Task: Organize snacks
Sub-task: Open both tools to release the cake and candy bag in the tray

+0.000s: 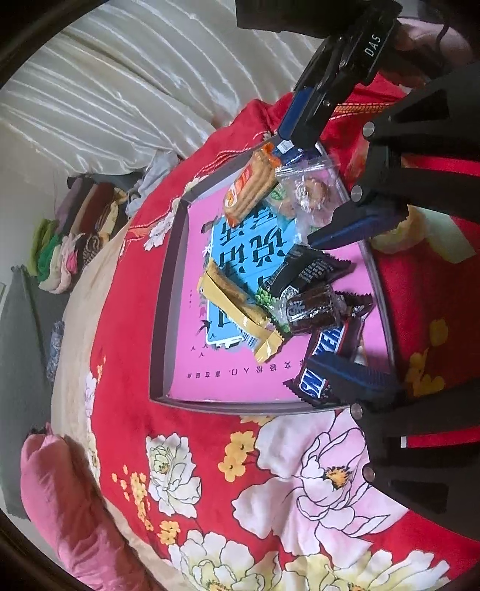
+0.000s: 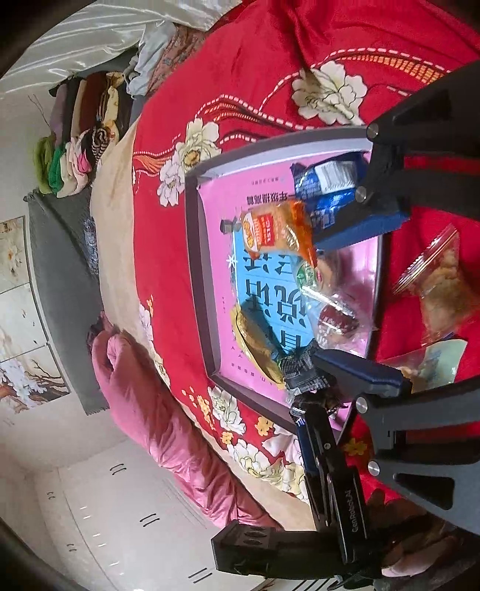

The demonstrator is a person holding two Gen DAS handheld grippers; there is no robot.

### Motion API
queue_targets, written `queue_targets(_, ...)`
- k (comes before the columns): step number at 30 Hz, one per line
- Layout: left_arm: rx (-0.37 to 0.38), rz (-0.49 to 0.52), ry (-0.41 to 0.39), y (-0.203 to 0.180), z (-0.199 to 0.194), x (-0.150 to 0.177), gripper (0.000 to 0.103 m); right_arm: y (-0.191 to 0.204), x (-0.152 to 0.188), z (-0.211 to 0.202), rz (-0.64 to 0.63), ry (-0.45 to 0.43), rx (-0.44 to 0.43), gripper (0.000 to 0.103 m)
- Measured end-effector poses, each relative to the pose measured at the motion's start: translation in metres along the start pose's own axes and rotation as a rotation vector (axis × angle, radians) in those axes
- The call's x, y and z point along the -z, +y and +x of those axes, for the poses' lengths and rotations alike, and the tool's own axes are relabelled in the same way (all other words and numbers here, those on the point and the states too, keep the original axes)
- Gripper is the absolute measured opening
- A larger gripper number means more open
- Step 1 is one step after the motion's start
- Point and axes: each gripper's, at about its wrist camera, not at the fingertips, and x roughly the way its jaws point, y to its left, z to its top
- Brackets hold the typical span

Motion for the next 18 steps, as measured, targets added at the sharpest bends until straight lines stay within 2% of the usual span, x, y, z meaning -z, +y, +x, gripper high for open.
queue_targets(6, 0.016, 0.014, -0.003, -0.007, -0.007, 0.002, 0.066, -0.004, 0.004, -0.010, 0.022, -0.011, -0.011, 0.062)
queue_targets(18, 0.078, 0.015, 0.010, -0.017, -0.025, 0.011, 0.068, -0.006, 0.019, -0.023, 0.034, 0.008, -0.012, 0.063)
